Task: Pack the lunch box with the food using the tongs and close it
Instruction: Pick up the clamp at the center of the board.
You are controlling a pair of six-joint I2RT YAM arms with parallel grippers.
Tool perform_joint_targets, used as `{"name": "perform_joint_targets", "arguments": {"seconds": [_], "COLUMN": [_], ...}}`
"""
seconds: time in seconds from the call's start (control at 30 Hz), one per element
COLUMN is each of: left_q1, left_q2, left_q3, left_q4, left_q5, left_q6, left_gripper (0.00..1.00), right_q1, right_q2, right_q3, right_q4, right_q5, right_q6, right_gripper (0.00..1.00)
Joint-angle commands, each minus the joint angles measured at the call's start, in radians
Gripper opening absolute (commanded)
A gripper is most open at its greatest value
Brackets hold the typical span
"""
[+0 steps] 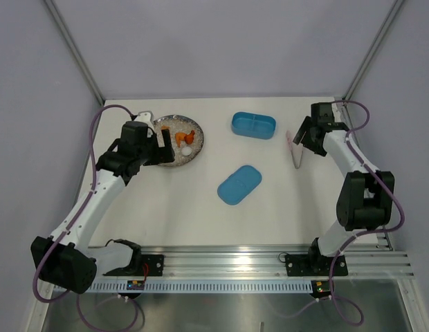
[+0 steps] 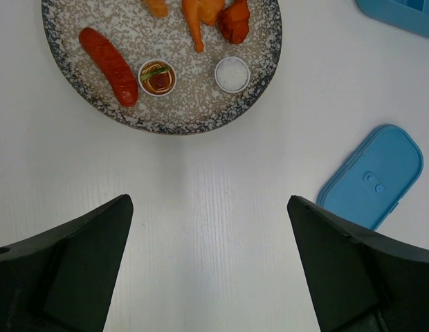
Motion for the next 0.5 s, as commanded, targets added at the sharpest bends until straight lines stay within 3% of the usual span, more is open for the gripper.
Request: {"name": "perform_joint_targets", "arguments": {"seconds": [0.0, 0.1, 0.2, 0.47], "left_q1": [-0.008, -0.006, -0.008, -0.008], "left_q2": [0.007, 0.013, 0.013, 0.031], "left_q3": [0.066, 0.076, 0.075, 0.092], "left_q4": [-0.024, -0.045, -0.048, -0.065], "left_q5": [-0.017, -0.021, -0.017, -0.003], "left_q6": [0.001, 0.006, 0.004, 0.004], "left_gripper": [0.99, 0.99, 0.99, 0.99], "right_q1": [-0.029, -0.077, -0.082, -0.083], "right_q2": [0.091, 0.165, 0.237, 0.358], "right_q3": [0.062, 0.079, 0.097, 0.097], "right_q4": [0.019, 0.042, 0.043, 0.083], "right_q5": [-0.068, -0.097, -0.099, -0.116], "right_q6": [0.009, 0.017, 0.014, 0.002], "right_gripper": [0.76, 0.58, 0.50, 0.47]}}
